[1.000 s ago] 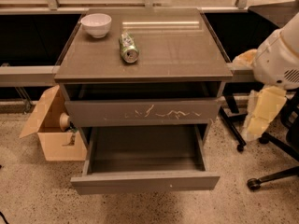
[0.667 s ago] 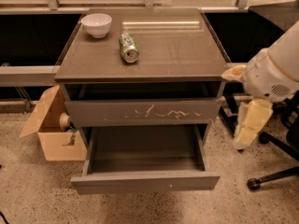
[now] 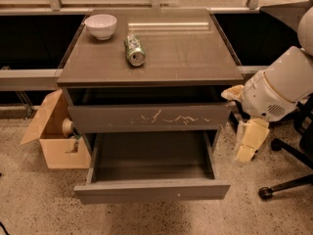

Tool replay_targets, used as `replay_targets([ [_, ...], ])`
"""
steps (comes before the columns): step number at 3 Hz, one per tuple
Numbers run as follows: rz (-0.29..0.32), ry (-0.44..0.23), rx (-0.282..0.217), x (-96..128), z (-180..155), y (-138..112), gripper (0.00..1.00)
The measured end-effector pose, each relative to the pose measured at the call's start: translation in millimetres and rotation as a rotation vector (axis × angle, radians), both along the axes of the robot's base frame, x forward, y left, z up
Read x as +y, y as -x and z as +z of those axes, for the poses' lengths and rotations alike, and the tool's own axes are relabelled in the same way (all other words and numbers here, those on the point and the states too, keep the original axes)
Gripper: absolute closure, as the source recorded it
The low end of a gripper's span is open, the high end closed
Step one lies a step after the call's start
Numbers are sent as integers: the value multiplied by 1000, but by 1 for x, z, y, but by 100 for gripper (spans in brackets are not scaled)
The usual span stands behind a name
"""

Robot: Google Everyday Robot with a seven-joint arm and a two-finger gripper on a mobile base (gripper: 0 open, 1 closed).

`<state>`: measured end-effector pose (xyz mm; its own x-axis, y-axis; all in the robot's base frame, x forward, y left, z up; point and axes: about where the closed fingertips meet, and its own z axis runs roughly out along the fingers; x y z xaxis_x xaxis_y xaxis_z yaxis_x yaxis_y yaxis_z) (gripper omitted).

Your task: Close middle drawer

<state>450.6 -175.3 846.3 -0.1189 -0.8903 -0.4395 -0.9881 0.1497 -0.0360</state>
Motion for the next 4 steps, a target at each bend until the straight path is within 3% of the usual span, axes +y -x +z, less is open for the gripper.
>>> replay_targets([
  [1, 27, -14, 20, 5, -18, -1, 0],
  [2, 145, -66, 58, 26, -84, 2, 0],
  [3, 224, -92, 89, 42, -142, 9, 0],
  [4, 256, -103, 143, 49, -203, 14, 0],
])
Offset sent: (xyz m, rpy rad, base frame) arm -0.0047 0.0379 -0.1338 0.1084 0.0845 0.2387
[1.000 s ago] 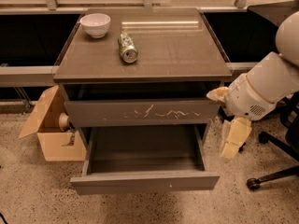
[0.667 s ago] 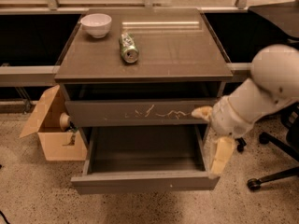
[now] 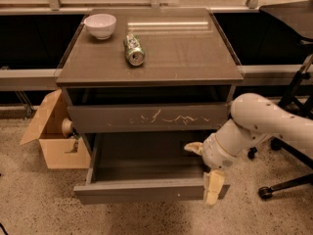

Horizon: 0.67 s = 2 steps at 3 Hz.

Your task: Close middle drawer

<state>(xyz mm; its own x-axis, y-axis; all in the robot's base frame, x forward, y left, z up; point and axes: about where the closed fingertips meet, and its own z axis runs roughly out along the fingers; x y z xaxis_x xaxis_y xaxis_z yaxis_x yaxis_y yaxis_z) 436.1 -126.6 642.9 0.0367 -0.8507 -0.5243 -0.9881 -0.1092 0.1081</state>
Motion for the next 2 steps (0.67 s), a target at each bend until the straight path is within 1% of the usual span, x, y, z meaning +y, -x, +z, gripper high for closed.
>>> replay_targets([
  [1, 15, -16, 81, 6, -60, 5, 0],
  [2, 16, -16, 81, 6, -60, 5, 0],
])
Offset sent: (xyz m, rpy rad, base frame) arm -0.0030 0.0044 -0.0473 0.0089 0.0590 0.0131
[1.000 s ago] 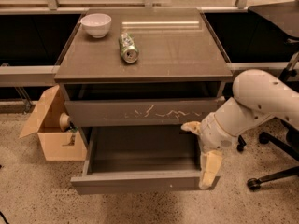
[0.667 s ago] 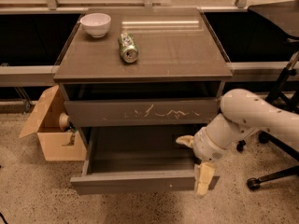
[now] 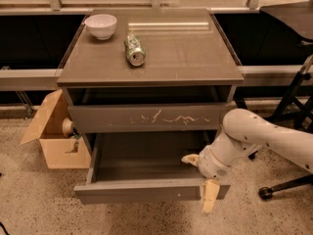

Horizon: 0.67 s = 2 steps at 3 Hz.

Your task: Close middle drawer

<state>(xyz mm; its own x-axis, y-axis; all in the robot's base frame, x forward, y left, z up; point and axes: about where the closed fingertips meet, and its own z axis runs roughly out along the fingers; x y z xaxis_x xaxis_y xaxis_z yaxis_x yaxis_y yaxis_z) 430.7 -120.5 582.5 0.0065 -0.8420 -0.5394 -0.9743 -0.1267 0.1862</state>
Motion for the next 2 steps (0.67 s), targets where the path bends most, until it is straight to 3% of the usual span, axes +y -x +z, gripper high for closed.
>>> replay_targets([
  [1, 32, 2, -2, 0, -29, -5, 0],
  [2, 74, 27, -13, 1, -69, -11, 18],
])
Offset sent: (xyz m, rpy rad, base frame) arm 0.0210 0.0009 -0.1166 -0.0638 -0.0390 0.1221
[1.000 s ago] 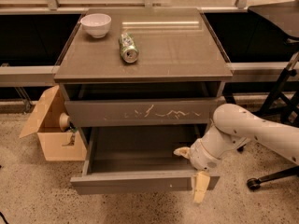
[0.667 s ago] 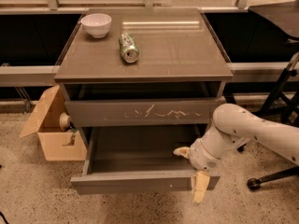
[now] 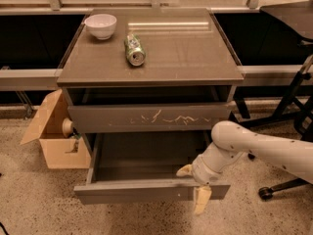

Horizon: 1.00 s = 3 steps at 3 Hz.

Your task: Close middle drawer

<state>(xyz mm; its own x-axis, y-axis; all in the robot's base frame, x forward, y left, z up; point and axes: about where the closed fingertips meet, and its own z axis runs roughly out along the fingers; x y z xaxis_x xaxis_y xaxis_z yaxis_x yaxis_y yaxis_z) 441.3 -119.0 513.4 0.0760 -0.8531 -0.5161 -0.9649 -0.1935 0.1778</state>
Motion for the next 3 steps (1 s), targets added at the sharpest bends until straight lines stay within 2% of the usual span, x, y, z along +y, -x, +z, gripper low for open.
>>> replay_targets([
  [1, 15, 11, -34, -2, -25, -7, 42],
  [2, 16, 23, -79, -5, -43, -14, 73],
  [3, 22, 83, -65, 0, -72, -18, 96],
])
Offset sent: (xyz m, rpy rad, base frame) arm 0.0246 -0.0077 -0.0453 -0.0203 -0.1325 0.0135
